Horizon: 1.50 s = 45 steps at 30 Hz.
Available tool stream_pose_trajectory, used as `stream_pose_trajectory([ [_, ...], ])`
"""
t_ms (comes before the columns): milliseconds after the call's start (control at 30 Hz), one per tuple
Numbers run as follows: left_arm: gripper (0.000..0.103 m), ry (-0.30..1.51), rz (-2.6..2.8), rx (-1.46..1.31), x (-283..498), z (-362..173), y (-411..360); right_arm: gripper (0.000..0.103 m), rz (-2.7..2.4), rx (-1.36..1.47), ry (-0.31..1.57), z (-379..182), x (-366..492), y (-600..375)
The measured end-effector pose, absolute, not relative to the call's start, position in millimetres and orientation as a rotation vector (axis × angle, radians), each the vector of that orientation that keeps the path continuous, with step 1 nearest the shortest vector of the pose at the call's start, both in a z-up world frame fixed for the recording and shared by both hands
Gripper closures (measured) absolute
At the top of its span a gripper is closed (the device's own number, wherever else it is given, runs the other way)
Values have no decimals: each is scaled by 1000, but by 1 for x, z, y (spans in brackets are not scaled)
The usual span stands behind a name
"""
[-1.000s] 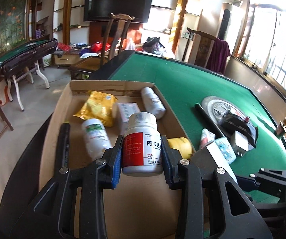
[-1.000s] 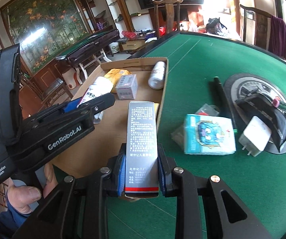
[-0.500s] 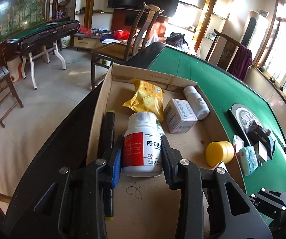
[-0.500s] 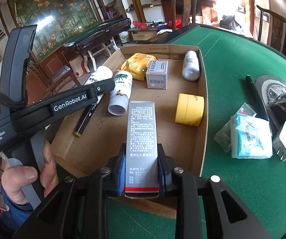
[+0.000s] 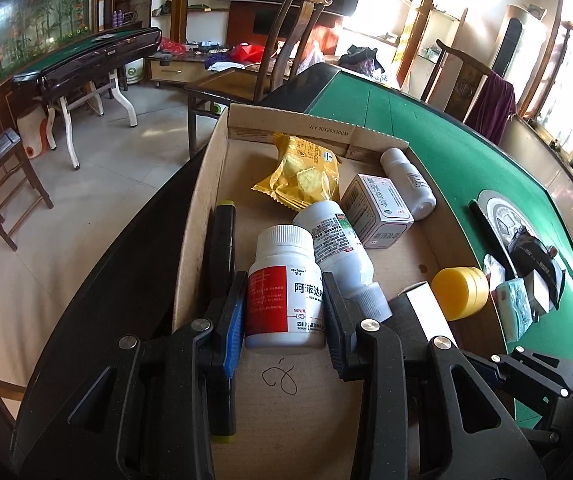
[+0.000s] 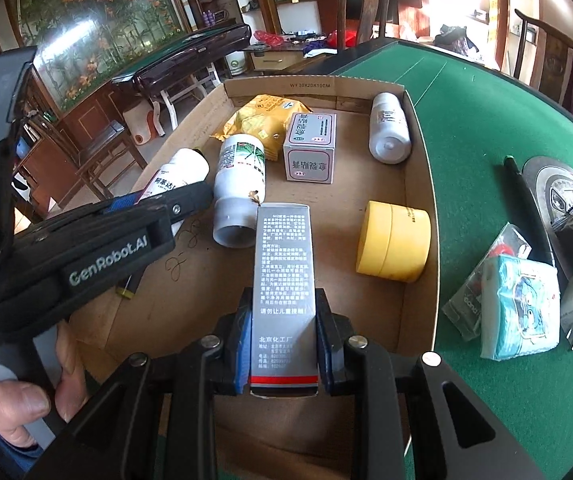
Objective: Organize objects
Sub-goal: 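Lower the red-label pill bottle and grey box into the tray with both tools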
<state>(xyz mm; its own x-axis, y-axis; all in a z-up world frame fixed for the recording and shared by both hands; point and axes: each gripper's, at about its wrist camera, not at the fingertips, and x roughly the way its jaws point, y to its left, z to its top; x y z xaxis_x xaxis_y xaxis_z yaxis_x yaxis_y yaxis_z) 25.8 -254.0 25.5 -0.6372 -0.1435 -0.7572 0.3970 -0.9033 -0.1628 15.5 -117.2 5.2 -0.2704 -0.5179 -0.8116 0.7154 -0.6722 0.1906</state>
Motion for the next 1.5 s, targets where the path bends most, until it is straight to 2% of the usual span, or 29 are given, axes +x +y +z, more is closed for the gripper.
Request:
stream_pose_trajectory([
  [600, 69, 422, -2561, 1169, 22, 24, -249, 77, -2024, 1158, 301, 5, 9, -125],
  [1100, 69, 465, -2548, 1175, 22, 24, -253, 76, -2024, 1148, 337, 6, 10, -125],
  [1500, 69, 501, -2590, 1121, 25, 31, -252, 76, -2008, 1120, 277, 34, 12, -99],
])
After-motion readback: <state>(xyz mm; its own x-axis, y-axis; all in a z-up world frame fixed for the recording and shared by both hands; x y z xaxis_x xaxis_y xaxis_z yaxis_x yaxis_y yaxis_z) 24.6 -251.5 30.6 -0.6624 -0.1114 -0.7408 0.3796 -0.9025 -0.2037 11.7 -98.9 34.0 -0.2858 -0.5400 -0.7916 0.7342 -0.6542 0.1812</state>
